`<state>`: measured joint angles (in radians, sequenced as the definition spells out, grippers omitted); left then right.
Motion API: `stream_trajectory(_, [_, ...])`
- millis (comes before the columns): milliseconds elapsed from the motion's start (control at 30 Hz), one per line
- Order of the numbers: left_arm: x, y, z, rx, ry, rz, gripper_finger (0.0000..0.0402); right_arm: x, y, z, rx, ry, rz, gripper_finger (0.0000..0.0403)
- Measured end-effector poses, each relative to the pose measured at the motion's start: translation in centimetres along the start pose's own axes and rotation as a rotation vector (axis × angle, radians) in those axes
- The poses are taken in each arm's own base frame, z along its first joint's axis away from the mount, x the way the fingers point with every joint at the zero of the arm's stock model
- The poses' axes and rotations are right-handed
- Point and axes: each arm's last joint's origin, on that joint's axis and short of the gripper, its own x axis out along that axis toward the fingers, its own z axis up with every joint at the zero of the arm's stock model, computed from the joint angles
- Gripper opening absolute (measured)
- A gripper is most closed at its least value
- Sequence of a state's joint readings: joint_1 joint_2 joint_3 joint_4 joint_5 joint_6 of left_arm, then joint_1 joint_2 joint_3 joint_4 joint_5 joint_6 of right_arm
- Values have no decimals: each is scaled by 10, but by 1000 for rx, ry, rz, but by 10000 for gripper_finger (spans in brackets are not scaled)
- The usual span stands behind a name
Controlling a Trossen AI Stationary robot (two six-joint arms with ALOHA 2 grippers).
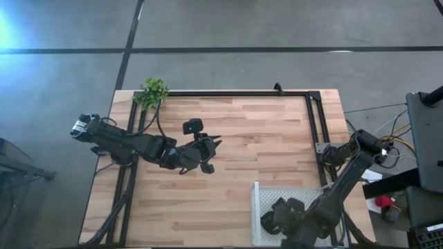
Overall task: Pick & Place Mini shaped plates
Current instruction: Stack the square plate into the top square plate on the shelf
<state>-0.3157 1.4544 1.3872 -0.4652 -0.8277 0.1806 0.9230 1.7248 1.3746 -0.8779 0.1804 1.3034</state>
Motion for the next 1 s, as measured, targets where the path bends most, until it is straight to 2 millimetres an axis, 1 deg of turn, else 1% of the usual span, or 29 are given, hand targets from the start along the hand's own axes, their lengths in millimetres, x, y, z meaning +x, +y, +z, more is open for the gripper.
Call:
stream_trajectory(67, [0, 0, 0, 6, 0, 0, 73, 1, 4, 1, 4, -10, 42, 8])
stream_trajectory(133, [0, 0, 0, 7, 0, 0, 73, 4, 4, 0, 21, -4, 31, 8])
stream_trajectory(233, [0, 0, 0, 7, 0, 0, 73, 12, -4, -4, 86, 22, -7, 8])
stream_trajectory(367, [0, 0, 0, 7, 0, 0, 73, 20, -16, -10, 243, 53, -72, 8])
stream_trajectory(500, [0, 0, 0, 5, 0, 0, 73, 29, -25, -12, 305, 78, -105, 8])
stream_trajectory(600, [0, 0, 0, 4, 0, 0, 73, 36, -34, -15, 366, 133, -144, 8])
stream_trajectory(833, [0, 0, 0, 3, 0, 0, 73, 41, -41, -17, 363, 140, -167, 8])
stream_trajectory(1000, [0, 0, 0, 3, 0, 0, 73, 48, -51, -19, 368, 140, -209, 8])
